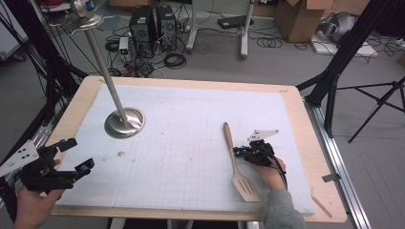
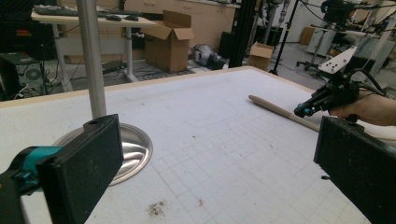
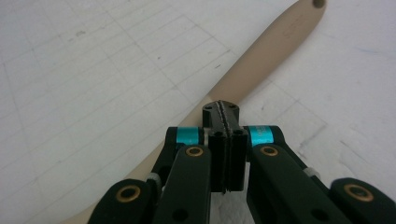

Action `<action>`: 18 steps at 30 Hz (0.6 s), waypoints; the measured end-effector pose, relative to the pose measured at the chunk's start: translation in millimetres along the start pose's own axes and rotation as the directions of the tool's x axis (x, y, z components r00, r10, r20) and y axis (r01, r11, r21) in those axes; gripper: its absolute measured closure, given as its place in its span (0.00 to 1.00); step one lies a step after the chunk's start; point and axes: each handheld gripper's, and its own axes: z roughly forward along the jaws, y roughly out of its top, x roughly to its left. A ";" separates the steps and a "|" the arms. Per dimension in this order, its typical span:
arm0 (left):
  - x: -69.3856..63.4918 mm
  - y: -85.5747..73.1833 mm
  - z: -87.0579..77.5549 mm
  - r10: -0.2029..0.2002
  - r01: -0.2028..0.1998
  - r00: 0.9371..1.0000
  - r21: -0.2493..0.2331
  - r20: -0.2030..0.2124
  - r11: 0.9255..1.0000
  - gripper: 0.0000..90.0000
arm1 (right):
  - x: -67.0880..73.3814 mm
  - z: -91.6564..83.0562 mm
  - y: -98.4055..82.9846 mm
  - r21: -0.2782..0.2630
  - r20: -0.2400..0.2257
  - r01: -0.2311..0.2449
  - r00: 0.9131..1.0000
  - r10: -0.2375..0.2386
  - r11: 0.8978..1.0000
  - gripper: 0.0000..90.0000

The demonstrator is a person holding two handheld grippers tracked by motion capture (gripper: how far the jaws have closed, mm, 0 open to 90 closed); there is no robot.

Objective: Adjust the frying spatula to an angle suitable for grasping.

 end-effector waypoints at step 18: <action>0.3 -2.7 -9.4 -0.004 0.004 1.000 -0.001 -0.027 1.000 0.02 | 3.3 23.8 23.2 0.027 -0.023 0.083 0.996 -0.082 0.996 1.00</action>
